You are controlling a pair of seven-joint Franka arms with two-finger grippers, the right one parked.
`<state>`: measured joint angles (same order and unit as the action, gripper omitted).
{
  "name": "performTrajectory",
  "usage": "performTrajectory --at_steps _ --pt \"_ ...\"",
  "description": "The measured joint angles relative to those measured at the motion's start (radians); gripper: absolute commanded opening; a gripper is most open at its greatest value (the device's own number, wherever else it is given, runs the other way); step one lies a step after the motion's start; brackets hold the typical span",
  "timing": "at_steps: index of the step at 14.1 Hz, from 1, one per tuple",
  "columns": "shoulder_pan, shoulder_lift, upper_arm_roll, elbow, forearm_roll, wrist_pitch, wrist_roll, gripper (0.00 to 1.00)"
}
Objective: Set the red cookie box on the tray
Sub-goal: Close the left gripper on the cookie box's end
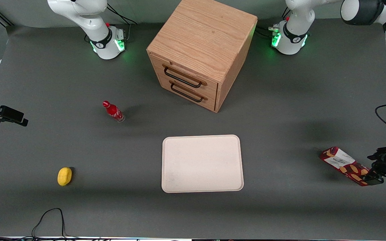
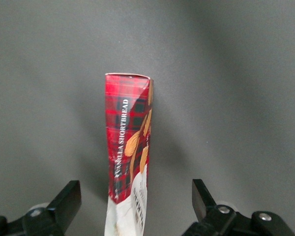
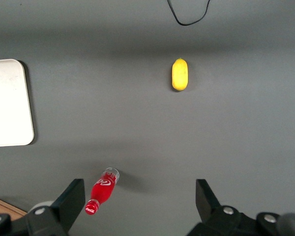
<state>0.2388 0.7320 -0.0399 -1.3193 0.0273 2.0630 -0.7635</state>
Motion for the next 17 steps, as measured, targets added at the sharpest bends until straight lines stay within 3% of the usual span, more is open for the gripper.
performTrajectory --at_steps 8,13,17 --pt "-0.002 0.042 -0.001 -0.043 0.003 0.081 0.103 1.00" --pt "-0.001 0.050 0.000 -0.059 0.004 0.092 0.109 0.65" --pt "0.001 0.049 0.001 -0.059 0.004 0.092 0.111 0.17"
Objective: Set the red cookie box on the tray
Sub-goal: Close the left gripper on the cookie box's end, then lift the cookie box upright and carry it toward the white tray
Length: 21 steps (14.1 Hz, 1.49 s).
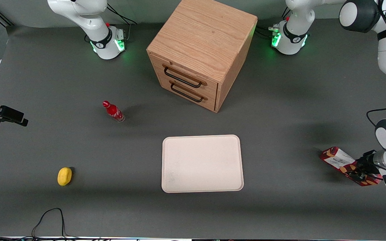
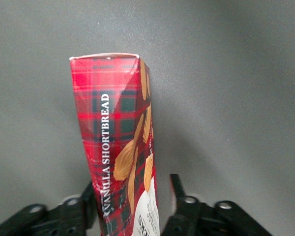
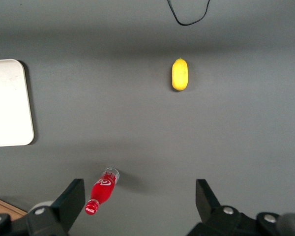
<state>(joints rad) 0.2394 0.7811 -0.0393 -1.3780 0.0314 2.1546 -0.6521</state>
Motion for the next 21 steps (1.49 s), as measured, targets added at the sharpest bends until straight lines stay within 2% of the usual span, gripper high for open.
performTrajectory --at_steps 1,2,11,21 --pt "0.000 0.000 0.000 0.000 0.000 0.000 0.000 0.06" --pt "0.000 -0.001 0.000 0.000 0.000 0.000 0.000 0.00" --pt "0.001 -0.030 0.000 0.015 0.001 -0.026 0.003 0.00" --pt "0.050 -0.257 0.007 0.334 0.001 -0.581 0.009 0.00"
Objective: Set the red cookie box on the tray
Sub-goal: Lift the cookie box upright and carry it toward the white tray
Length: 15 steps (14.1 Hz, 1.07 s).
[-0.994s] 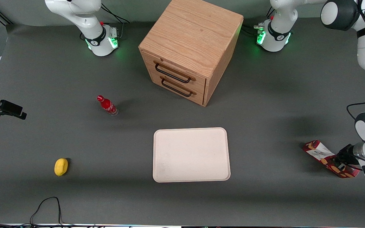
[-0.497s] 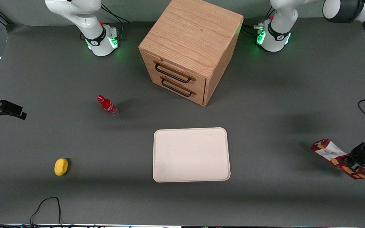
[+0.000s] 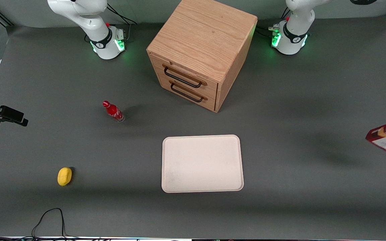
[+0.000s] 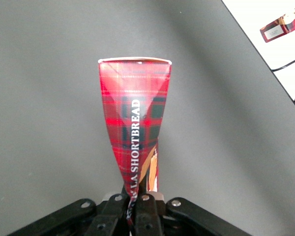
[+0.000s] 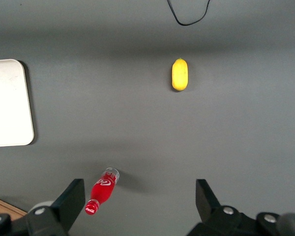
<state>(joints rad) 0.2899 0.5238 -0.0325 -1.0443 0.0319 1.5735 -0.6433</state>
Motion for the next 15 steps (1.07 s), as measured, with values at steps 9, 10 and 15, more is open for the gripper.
performTrajectory --at_steps 9,10,15 --pt "-0.146 -0.066 -0.056 0.009 -0.003 -0.125 0.027 0.00" --pt "-0.197 -0.066 -0.059 0.008 -0.002 -0.128 0.028 0.00" --pt "-0.448 -0.056 -0.064 0.005 -0.003 -0.150 0.031 0.00"
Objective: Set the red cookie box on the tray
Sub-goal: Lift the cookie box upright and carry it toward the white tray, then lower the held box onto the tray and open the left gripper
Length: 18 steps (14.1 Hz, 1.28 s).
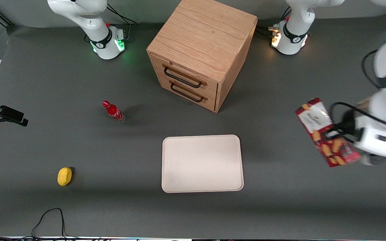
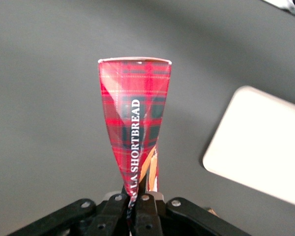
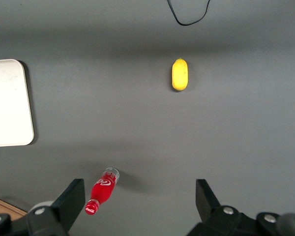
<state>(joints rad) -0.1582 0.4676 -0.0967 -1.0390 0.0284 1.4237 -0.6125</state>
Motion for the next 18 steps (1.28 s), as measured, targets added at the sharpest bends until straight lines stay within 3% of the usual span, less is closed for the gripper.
performTrajectory --at_steps 4,8,14,18 --pt "-0.171 0.030 0.000 0.000 0.005 0.050 0.060 0.00" --pt "-0.271 0.041 0.001 0.001 0.019 0.106 0.128 0.00" --pt "-0.317 0.071 0.004 -0.001 0.021 0.136 0.161 0.00" --pt "-0.316 0.172 0.014 -0.010 0.021 0.213 0.171 0.00"
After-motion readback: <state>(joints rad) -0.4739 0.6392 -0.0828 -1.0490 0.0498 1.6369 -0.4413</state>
